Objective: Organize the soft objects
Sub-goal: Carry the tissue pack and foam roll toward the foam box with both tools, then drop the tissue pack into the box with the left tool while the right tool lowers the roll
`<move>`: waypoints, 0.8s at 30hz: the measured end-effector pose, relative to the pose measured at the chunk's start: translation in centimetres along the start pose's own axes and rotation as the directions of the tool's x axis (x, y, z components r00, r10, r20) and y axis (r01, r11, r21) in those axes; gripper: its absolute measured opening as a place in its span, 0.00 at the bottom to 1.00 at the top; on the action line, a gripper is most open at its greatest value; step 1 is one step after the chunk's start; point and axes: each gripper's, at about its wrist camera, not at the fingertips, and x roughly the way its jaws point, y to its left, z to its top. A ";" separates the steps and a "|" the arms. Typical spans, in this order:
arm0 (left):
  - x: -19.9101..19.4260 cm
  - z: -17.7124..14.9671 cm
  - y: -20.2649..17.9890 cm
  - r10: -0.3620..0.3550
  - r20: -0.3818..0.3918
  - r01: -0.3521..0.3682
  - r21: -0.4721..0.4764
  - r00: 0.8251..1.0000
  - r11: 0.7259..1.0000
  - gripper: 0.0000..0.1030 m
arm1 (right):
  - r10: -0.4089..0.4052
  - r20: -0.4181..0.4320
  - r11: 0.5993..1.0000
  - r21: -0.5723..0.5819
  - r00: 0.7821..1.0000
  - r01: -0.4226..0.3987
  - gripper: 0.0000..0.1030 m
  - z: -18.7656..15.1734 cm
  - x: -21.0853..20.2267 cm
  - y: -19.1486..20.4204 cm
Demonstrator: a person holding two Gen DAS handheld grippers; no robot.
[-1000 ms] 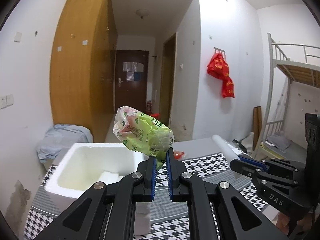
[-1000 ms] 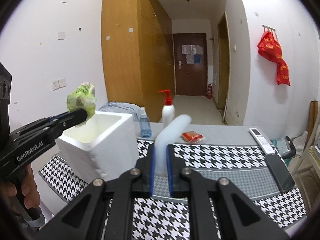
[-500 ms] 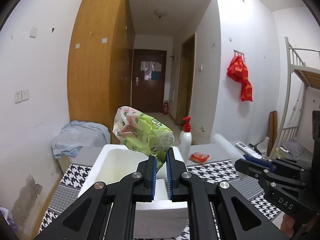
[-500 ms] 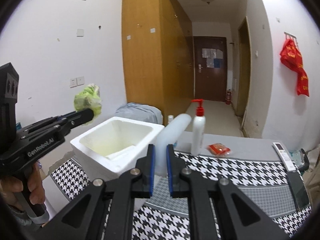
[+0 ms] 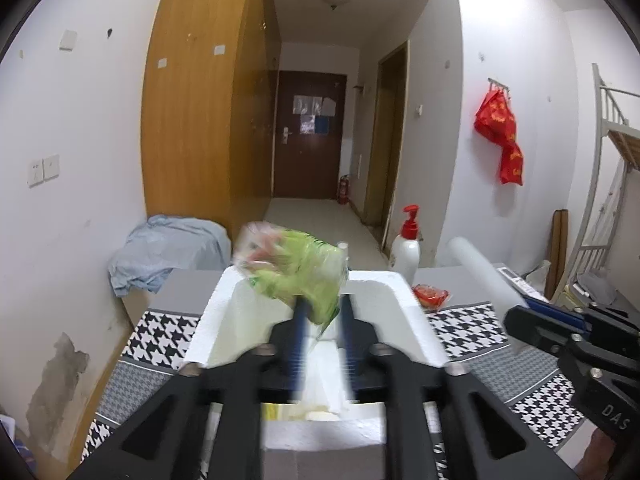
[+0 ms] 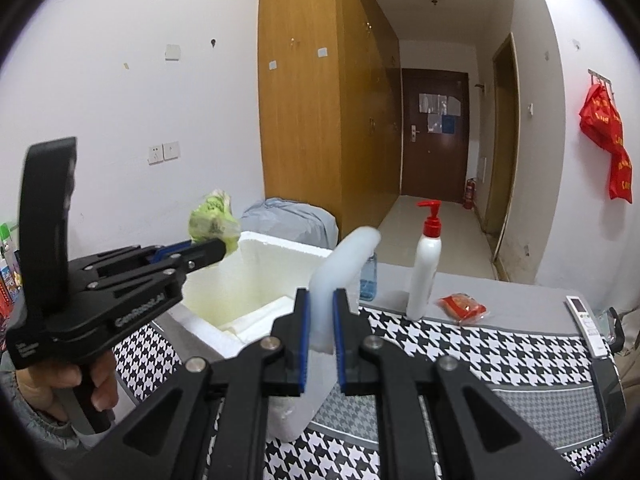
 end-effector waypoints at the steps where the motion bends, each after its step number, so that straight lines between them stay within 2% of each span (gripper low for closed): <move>1: 0.1 -0.1 0.1 -0.001 0.003 0.001 -0.005 1.000 1.000 0.70 | -0.001 -0.002 1.000 0.001 1.000 0.001 0.13 0.0 0.1 0.0; 3: -0.3 -0.2 0.5 0.016 0.032 -0.015 -0.023 0.999 1.000 0.84 | -0.005 -0.004 1.000 0.003 1.000 0.005 0.13 0.1 0.3 0.0; 7: -1.1 -0.3 1.0 0.056 0.063 -0.054 -0.035 0.996 0.998 0.97 | -0.006 -0.007 1.000 0.003 1.000 0.006 0.13 0.3 0.5 0.3; 24: -4.2 -1.3 5.2 0.169 0.066 -0.163 -0.086 0.983 0.983 0.99 | 0.090 -0.024 0.995 -0.048 0.996 -0.091 0.13 1.2 2.7 4.0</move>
